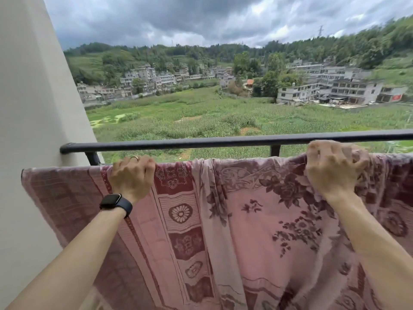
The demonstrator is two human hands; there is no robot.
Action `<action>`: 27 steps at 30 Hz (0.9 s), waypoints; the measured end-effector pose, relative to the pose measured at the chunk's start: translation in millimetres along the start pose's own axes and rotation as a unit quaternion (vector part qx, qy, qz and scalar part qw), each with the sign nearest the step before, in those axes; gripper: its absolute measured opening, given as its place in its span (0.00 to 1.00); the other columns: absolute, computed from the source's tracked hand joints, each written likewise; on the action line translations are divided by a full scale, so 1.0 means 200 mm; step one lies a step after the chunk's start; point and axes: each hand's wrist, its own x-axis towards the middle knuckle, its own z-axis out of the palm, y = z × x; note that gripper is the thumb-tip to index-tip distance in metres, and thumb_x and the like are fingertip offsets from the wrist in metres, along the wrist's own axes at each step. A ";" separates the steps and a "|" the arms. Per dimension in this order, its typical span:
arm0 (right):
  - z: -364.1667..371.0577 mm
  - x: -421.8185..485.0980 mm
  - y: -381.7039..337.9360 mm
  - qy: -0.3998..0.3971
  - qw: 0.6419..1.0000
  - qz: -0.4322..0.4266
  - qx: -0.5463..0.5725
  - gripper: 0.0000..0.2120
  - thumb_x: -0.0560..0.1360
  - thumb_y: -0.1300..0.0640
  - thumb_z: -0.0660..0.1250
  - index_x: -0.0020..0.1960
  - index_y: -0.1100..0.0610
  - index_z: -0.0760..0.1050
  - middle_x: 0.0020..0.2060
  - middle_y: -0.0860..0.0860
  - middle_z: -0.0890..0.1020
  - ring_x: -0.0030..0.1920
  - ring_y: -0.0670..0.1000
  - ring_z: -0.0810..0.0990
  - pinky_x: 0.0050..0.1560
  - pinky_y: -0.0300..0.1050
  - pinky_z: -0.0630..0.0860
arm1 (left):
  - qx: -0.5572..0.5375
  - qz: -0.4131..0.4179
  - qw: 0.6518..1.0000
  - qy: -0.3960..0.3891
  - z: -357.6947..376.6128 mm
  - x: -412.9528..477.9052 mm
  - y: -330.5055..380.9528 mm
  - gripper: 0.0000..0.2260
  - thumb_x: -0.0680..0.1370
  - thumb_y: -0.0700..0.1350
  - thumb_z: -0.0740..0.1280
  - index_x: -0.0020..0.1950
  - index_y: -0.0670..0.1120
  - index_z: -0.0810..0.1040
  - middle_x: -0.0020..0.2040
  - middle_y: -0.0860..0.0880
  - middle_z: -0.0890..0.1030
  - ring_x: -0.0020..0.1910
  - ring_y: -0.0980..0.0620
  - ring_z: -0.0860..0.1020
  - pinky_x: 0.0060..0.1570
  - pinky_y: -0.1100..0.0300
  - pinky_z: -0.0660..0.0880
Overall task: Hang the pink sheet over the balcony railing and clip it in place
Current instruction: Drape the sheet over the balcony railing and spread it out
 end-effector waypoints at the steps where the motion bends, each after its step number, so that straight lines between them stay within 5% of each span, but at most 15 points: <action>1: 0.01 -0.05 -0.13 -0.018 0.998 -0.059 0.029 0.24 0.81 0.42 0.48 0.60 0.52 0.78 0.62 0.52 0.80 0.65 0.54 0.73 0.72 0.62 0.50 | 0.023 -0.009 1.000 -0.002 0.00 0.00 0.03 0.24 0.81 0.58 0.44 0.47 0.50 0.78 0.38 0.45 0.80 0.39 0.44 0.76 0.46 0.51 0.71; 4: 0.10 -0.20 -0.48 -0.088 0.975 -0.196 0.058 0.25 0.81 0.37 0.46 0.64 0.47 0.75 0.60 0.47 0.81 0.63 0.52 0.76 0.71 0.60 0.50 | 0.003 0.026 1.000 0.012 0.00 0.01 0.18 0.20 0.80 0.54 0.50 0.47 0.48 0.80 0.37 0.44 0.81 0.39 0.45 0.77 0.49 0.49 0.68; 6: 0.16 -0.25 -0.59 -0.087 0.966 -0.240 0.025 0.26 0.82 0.38 0.44 0.56 0.48 0.77 0.52 0.48 0.83 0.56 0.53 0.78 0.65 0.57 0.59 | -0.028 0.036 0.999 0.018 -0.01 -0.01 0.28 0.19 0.80 0.53 0.52 0.44 0.47 0.80 0.32 0.45 0.79 0.34 0.46 0.76 0.47 0.51 0.68; 10: 0.17 -0.16 -0.33 -0.020 0.970 -0.242 0.011 0.29 0.83 0.41 0.43 0.43 0.55 0.77 0.38 0.51 0.82 0.40 0.55 0.77 0.48 0.51 0.64 | -0.054 0.009 0.998 0.016 0.00 -0.03 0.20 0.19 0.82 0.53 0.51 0.45 0.46 0.77 0.30 0.46 0.76 0.33 0.46 0.74 0.43 0.52 0.69; 14: 0.05 0.01 0.19 -0.019 0.995 -0.094 -0.016 0.30 0.82 0.44 0.44 0.49 0.62 0.79 0.48 0.62 0.83 0.49 0.59 0.77 0.59 0.54 0.66 | -0.073 0.024 0.997 0.022 -0.01 -0.04 0.12 0.17 0.81 0.51 0.52 0.47 0.45 0.78 0.33 0.45 0.79 0.36 0.44 0.76 0.46 0.50 0.68; 18: 0.02 0.05 0.16 -0.012 0.999 0.009 -0.050 0.27 0.81 0.45 0.47 0.54 0.60 0.80 0.57 0.61 0.82 0.59 0.60 0.76 0.70 0.58 0.58 | -0.070 0.015 0.997 0.035 -0.03 -0.03 0.16 0.18 0.81 0.52 0.54 0.45 0.46 0.80 0.33 0.44 0.79 0.36 0.44 0.76 0.44 0.52 0.66; 23: 0.11 -0.14 -0.35 -0.058 0.985 -0.162 0.009 0.25 0.81 0.38 0.47 0.59 0.48 0.78 0.56 0.50 0.83 0.60 0.54 0.77 0.71 0.58 0.53 | -0.115 0.037 0.993 0.017 -0.03 0.00 0.32 0.19 0.80 0.54 0.54 0.45 0.48 0.81 0.28 0.50 0.74 0.32 0.50 0.71 0.47 0.52 0.66; 27: 0.12 -0.12 -0.28 -0.062 0.979 -0.196 -0.016 0.28 0.82 0.38 0.44 0.46 0.53 0.78 0.44 0.52 0.83 0.49 0.56 0.78 0.60 0.54 0.63 | -0.110 0.052 0.993 -0.003 0.00 0.00 0.31 0.26 0.82 0.58 0.50 0.41 0.46 0.82 0.24 0.53 0.66 0.26 0.52 0.68 0.42 0.55 0.68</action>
